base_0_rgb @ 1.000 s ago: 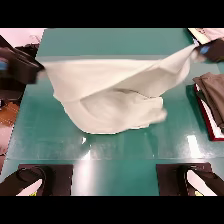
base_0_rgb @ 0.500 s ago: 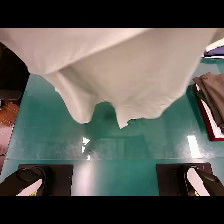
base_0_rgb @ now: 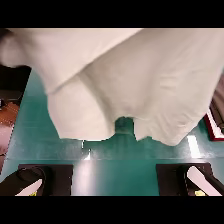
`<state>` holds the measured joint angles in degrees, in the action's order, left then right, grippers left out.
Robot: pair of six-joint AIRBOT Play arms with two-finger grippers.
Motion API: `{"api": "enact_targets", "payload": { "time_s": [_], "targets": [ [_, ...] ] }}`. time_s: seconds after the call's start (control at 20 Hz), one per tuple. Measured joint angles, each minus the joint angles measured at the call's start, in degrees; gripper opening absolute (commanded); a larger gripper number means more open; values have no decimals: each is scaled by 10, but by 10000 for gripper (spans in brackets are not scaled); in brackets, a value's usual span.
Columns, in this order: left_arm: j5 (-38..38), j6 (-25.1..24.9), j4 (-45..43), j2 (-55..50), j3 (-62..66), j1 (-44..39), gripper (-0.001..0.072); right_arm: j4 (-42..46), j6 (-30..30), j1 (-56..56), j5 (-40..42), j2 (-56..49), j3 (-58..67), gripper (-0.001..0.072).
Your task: Fold the shirts.
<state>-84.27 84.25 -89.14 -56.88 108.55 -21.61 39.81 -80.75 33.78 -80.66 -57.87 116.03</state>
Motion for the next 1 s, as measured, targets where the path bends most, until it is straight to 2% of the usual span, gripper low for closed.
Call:
{"api": "enact_targets", "payload": {
  "time_s": [0.25, 0.35, 0.5, 0.55, 0.6, 0.65, 0.75, 0.8, 0.85, 1.0],
  "targets": [
    [97, 0, -31, -114, -157, 29, 24, 120, -20, -145, 2, -107, -136, 17],
    [145, 4, -9, -176, -180, 57, 25, 178, -26, -205, 44, -155, -176, 18],
    [210, 6, 36, -252, -196, 94, 30, 221, -35, -268, 123, -222, -205, 24],
    [231, 7, 47, -268, -198, 104, 256, 227, -38, -281, 150, -241, -209, 87],
    [245, 7, 55, -280, -200, 112, 504, 230, -41, -290, 168, -257, -212, 322],
    [259, 8, 63, -290, -200, 120, 563, 234, -41, -298, 181, -271, -215, 431],
    [268, 10, 73, -301, -193, 137, 538, 237, -42, -304, 196, -289, -218, 409],
    [261, 10, 76, -304, -186, 148, 480, 238, -43, -304, 196, -292, -219, 294],
    [246, 10, 78, -306, -179, 158, 483, 240, -44, -304, 190, -292, -220, 241],
    [173, -5, 109, -307, -172, 197, 484, 241, -34, -294, 127, -279, -221, 241]
  ]
}}
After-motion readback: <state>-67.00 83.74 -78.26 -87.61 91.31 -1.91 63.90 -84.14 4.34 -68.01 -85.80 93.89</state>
